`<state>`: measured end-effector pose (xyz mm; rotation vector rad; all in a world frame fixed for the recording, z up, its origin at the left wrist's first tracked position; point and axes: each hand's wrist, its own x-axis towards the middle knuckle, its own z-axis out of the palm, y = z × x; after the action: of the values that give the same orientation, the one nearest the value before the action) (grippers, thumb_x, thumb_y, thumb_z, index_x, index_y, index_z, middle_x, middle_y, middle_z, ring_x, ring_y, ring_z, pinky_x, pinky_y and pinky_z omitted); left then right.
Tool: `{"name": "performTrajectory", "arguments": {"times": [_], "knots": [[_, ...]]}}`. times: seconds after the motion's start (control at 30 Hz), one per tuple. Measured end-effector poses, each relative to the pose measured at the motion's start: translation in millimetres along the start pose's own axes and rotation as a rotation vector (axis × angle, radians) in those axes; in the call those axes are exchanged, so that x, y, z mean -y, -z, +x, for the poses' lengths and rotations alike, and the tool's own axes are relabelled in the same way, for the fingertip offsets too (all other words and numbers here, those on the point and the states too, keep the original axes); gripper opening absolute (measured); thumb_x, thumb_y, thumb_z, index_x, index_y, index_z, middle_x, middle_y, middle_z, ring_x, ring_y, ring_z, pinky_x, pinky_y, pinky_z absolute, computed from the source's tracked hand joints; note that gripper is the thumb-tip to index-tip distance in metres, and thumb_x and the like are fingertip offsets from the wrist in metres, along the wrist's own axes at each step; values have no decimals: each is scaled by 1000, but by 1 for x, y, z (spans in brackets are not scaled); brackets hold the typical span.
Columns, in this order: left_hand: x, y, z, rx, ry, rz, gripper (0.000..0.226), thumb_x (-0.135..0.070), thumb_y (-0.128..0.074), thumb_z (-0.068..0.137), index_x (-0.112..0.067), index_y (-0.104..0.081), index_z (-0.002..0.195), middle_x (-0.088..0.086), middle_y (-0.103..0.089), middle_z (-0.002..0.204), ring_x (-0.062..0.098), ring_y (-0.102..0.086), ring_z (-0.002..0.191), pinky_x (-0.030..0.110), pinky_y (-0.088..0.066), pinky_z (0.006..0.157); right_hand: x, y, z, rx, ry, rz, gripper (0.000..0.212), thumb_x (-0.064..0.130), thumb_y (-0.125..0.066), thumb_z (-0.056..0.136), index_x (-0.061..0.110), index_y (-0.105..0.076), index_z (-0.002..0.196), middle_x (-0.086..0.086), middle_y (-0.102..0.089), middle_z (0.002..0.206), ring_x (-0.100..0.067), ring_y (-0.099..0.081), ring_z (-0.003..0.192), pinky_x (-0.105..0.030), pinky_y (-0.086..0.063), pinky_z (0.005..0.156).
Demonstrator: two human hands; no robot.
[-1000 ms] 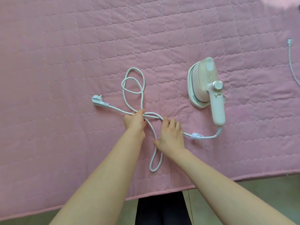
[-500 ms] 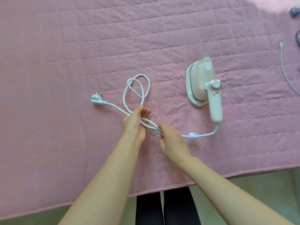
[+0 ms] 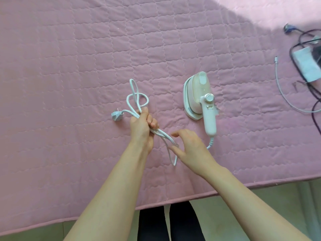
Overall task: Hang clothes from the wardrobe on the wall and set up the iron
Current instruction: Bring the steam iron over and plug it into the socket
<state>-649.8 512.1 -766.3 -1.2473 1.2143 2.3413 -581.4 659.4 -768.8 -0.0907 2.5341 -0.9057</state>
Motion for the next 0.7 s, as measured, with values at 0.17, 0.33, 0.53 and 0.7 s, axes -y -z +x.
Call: {"name": "performTrajectory", "arguments": {"times": [0.17, 0.33, 0.53, 0.7], "knots": [[9, -22, 15, -98, -164, 233, 18, -9, -42, 98, -15, -37, 82, -5, -31, 47, 8, -27, 37, 22, -29, 41, -19, 52, -4, -232, -53, -1, 21, 19, -63, 88, 13, -62, 108, -2, -61, 106, -22, -53, 102, -24, -38, 84], [24, -49, 28, -114, -200, 426, 23, -8, -45, 95, -18, -34, 77, 2, -31, 59, 11, -27, 45, 18, -31, 37, -43, 82, 2, -338, -196, 38, 21, 16, -57, 90, 10, -59, 110, -5, -60, 110, -25, -54, 104, -29, -39, 87], [48, -70, 40, -76, -84, 493, 31, -23, -56, 94, -15, -43, 67, 0, -48, 55, 8, -33, 33, 16, -29, 36, -56, 79, 23, -246, -372, 152, 34, 26, -59, 89, 11, -49, 118, -5, -51, 114, -24, -50, 106, -28, -36, 84], [66, -82, 60, -126, 10, 558, 27, -33, -57, 92, -9, -54, 80, 1, -66, 68, 9, -34, 36, 18, -30, 40, -59, 74, 49, -152, -561, 377, 48, 36, -65, 83, 8, -50, 120, -7, -60, 117, -25, -55, 110, -32, -41, 86]]}}
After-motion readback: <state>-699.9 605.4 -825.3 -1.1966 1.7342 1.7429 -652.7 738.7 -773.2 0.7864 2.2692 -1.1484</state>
